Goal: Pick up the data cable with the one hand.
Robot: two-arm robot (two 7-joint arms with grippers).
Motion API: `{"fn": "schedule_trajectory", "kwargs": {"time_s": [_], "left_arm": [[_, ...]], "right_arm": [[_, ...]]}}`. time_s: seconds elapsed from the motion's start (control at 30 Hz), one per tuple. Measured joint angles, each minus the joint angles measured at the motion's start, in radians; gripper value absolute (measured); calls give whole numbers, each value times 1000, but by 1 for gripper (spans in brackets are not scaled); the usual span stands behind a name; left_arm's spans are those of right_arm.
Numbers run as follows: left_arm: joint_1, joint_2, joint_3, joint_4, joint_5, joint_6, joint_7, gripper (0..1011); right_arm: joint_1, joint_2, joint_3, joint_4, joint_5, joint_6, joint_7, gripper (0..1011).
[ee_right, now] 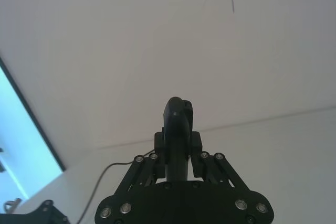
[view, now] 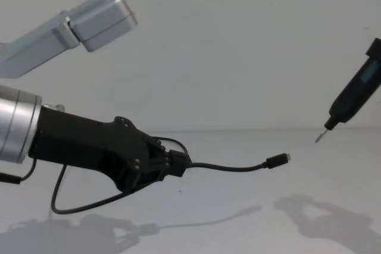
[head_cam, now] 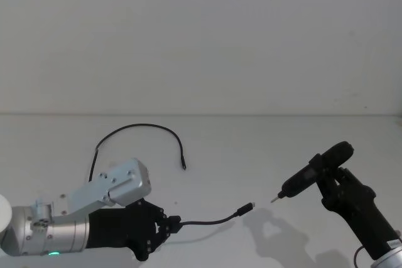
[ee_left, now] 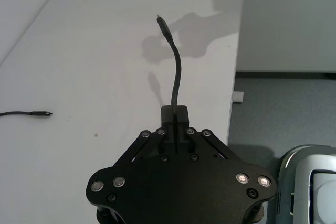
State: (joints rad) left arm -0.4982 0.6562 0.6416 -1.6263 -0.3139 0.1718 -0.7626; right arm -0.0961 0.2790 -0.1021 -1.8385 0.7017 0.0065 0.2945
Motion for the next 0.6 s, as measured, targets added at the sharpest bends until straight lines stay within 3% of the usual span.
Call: {"fn": "schedule_trajectory", "kwargs": {"time_s": [0.23,0.6], "left_arm": [[4,12,-3,-8,-4,-8,-6,43],[6,22,-6,-15,-7,-13,-11,44]], "right_arm": [[13,-4,-2,13,77,61,7,263],[41,-29,-15,61,129,99,-34,263]]}}
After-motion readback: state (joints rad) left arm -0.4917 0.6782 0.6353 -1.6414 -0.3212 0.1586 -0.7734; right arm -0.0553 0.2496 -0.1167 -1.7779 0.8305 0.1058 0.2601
